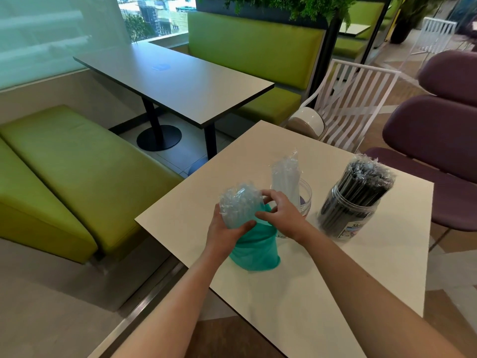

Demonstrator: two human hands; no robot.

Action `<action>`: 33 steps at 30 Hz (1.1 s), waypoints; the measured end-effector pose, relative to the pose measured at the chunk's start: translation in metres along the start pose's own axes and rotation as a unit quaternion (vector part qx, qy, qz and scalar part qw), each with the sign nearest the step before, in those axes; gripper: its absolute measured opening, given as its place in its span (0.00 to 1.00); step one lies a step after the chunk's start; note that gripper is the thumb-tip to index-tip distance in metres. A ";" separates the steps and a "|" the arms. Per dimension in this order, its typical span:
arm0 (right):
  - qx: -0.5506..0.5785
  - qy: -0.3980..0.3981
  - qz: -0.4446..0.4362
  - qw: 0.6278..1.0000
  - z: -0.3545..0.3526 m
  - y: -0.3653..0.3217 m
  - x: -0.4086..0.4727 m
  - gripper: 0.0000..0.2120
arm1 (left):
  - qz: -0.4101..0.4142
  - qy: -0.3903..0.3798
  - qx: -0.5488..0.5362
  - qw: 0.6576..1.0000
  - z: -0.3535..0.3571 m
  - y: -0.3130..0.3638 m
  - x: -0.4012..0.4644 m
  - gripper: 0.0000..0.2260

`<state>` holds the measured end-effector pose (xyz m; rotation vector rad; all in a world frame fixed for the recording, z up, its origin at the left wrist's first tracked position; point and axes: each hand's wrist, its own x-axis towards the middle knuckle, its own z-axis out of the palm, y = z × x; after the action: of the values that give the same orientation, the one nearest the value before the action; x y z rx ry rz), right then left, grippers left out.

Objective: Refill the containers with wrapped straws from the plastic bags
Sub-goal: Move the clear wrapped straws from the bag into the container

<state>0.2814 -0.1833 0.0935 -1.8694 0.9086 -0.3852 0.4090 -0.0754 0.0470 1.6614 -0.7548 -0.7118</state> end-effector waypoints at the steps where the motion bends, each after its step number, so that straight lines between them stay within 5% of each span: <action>1: 0.008 -0.004 0.002 1.000 0.000 0.001 -0.001 0.22 | -0.003 -0.002 -0.001 1.000 0.000 0.000 0.000 0.34; 11: 0.028 0.080 0.012 0.996 0.000 0.011 -0.005 0.17 | -0.001 0.016 -0.003 1.000 0.002 0.000 0.003 0.31; 21: 0.079 0.074 0.023 0.994 0.004 0.011 -0.015 0.11 | 0.009 0.035 0.028 0.999 0.008 0.003 0.005 0.32; 28: 0.041 0.058 -0.001 0.997 0.000 -0.004 -0.020 0.14 | 0.020 0.028 0.032 0.999 0.018 0.003 0.007 0.46; 33: 0.023 0.068 0.001 0.997 -0.002 -0.005 -0.021 0.14 | 0.020 0.052 0.060 0.997 0.020 0.003 0.011 0.40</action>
<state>0.2678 -0.1680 0.1017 -1.8166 0.9839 -0.5338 0.4002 -0.0964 0.0457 1.7731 -0.7671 -0.5564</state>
